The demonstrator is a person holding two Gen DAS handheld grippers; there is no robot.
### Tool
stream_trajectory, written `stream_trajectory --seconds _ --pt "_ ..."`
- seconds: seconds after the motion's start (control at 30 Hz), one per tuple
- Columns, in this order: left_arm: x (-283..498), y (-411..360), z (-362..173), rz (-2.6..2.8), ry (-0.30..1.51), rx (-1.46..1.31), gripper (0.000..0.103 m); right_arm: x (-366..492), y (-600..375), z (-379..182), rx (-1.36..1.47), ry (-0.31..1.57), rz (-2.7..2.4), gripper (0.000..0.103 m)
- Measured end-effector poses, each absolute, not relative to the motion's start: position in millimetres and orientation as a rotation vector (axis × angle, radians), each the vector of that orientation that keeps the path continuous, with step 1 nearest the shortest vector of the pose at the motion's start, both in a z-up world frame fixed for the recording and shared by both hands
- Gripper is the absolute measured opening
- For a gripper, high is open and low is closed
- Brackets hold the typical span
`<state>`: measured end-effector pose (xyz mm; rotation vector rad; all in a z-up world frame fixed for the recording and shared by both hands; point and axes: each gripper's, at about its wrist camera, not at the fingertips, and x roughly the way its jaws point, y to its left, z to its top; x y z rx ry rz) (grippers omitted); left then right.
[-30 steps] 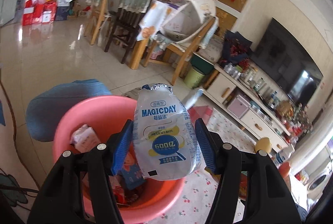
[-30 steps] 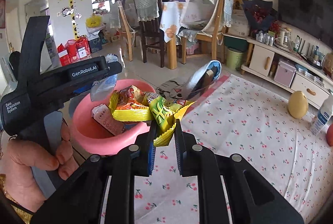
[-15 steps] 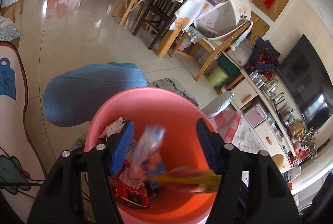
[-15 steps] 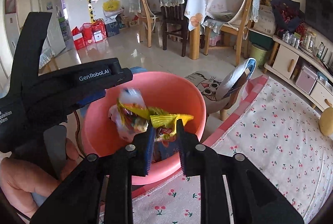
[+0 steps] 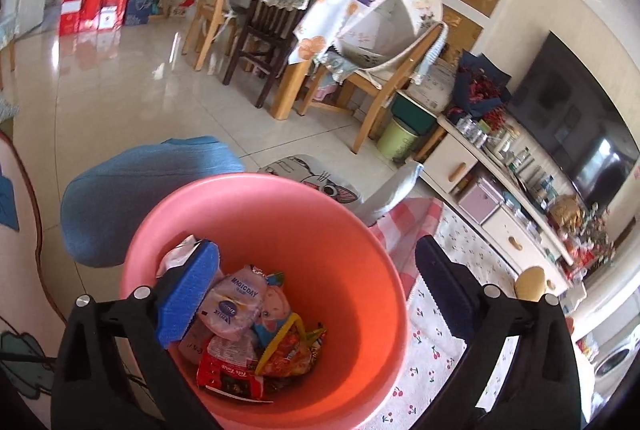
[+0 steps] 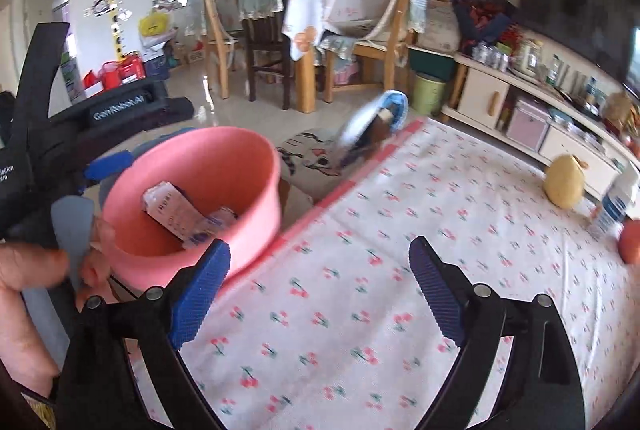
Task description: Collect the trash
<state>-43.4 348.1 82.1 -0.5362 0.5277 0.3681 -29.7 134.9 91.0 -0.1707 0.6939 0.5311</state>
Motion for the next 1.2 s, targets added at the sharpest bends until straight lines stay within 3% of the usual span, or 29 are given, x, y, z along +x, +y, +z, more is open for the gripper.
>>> stream_trajectory --seconds 0.6,1.2 --pt "-68.3 181.1 114.2 0.107 0.419 -0.075 0.099 -75.8 -41.8 110.1 0.053 0.647 0.256 0.094" --pt "-136.6 77.3 155.4 -0.014 0.395 -0.043 0.099 -119.0 -152.7 135.4 0.090 0.487 0.070 0.095"
